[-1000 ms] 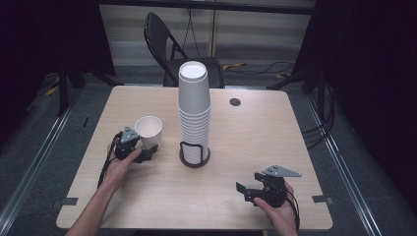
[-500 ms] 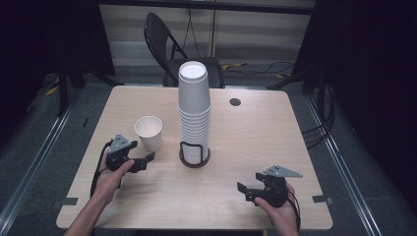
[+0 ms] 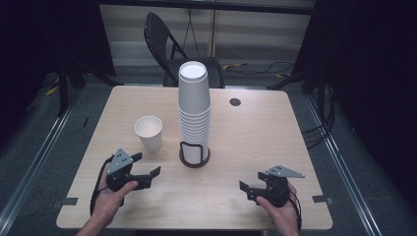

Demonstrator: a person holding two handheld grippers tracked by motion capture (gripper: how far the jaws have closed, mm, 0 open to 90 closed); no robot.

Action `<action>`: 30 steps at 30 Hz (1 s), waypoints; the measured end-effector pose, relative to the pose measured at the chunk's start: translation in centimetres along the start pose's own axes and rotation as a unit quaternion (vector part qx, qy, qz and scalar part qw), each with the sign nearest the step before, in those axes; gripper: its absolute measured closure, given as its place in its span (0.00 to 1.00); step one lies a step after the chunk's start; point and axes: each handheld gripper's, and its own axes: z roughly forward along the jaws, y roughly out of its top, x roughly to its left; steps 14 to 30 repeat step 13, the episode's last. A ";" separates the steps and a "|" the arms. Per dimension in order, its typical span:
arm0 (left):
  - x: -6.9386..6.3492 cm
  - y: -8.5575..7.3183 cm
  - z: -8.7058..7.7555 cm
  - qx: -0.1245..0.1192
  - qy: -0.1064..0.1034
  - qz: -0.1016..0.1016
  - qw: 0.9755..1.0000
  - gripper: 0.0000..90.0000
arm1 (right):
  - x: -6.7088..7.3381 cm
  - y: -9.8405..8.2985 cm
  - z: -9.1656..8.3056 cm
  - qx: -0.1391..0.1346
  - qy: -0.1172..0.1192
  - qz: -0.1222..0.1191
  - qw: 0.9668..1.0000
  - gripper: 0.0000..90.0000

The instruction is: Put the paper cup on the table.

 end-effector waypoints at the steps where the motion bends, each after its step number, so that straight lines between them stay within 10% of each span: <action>1: -0.2 -0.1 0.0 -0.002 -0.003 -0.005 1.000 0.17 | 0.0 0.0 0.0 -0.001 -0.001 0.000 1.000 0.18; 30: -1.4 -1.5 -0.1 0.006 -0.014 -0.007 1.000 0.18 | -1.0 -0.8 0.7 0.007 -0.034 -0.009 0.999 0.18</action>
